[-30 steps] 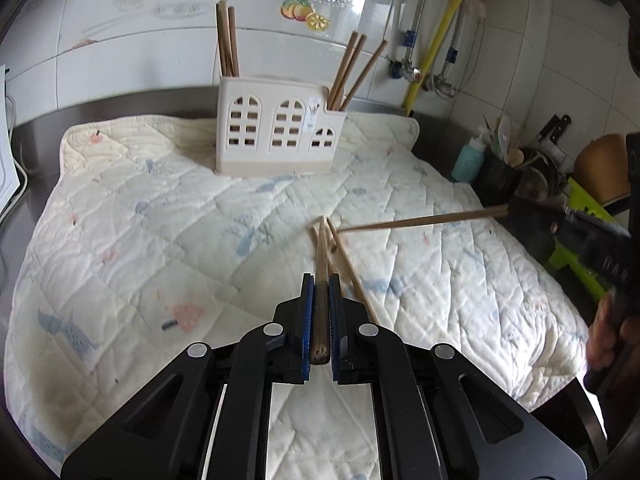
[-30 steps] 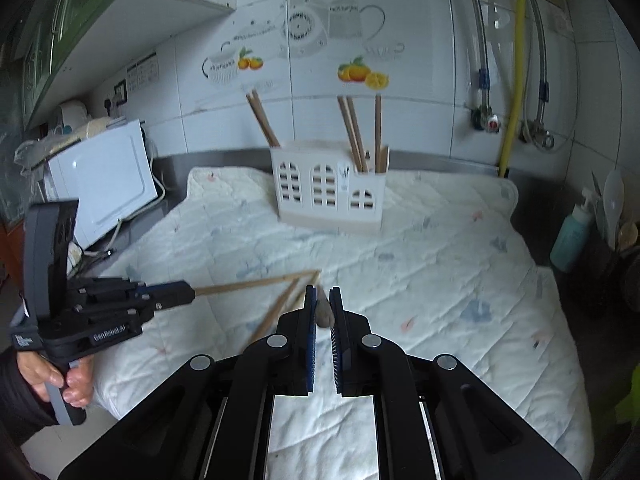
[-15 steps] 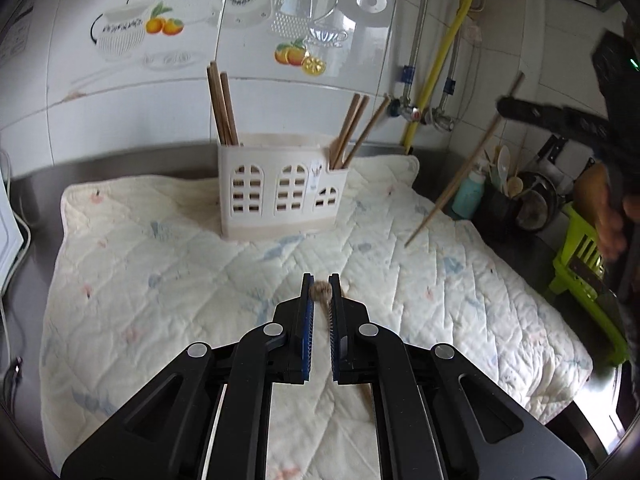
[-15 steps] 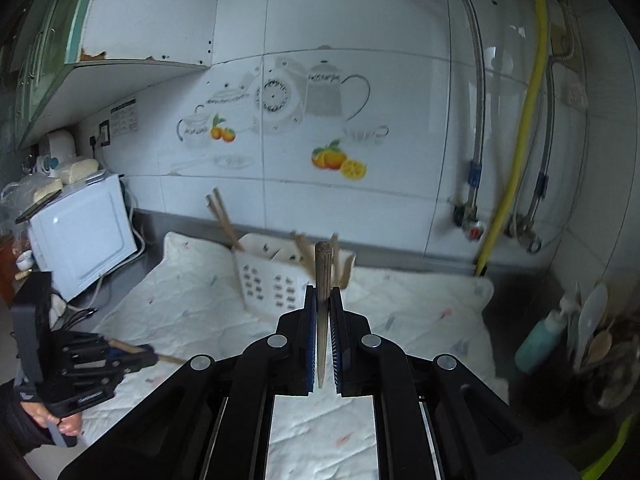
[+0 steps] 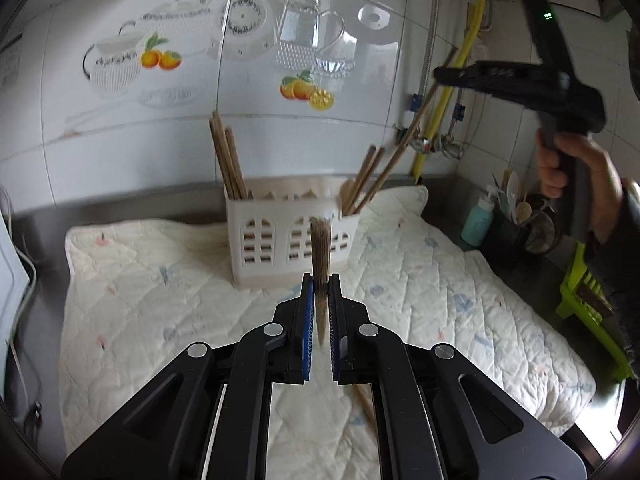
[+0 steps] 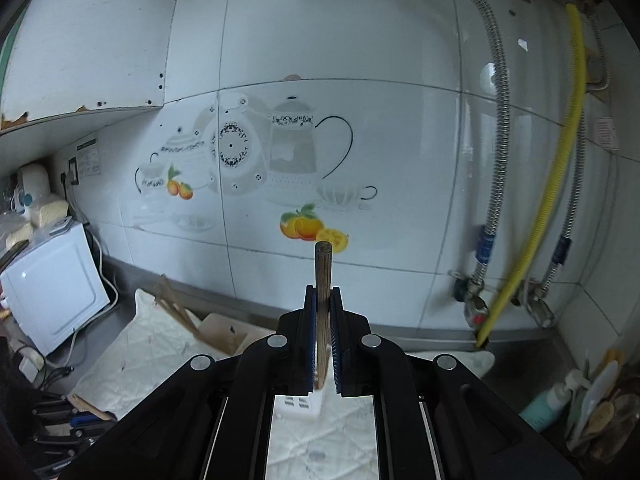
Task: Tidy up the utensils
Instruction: 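Lift the right tool's chopstick over the holder while the left tool carries its chopstick, then open the right tool into the holder while the left tool inserts and releases its chopstick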
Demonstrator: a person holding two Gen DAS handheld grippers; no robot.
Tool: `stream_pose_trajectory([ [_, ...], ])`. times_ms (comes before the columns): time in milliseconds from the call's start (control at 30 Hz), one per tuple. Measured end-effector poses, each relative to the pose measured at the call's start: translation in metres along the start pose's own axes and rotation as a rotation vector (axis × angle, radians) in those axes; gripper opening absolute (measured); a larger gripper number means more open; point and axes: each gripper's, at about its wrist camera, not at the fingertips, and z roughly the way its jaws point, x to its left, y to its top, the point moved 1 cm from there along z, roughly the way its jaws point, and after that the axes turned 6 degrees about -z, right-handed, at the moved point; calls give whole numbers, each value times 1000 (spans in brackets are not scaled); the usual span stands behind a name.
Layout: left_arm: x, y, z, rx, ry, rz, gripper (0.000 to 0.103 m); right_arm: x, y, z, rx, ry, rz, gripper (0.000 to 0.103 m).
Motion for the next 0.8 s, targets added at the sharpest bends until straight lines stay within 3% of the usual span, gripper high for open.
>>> stream_pose_trajectory([
  [333, -7, 54, -7, -96, 7, 36, 5, -1, -15, 56, 88, 62, 18, 6],
  [600, -19, 118, -13, -242, 51, 67, 5, -4, -35, 77, 137, 98, 30, 8],
  [800, -20, 152, 3, -306, 111, 75, 5, -13, -42, 66, 105, 86, 39, 28],
])
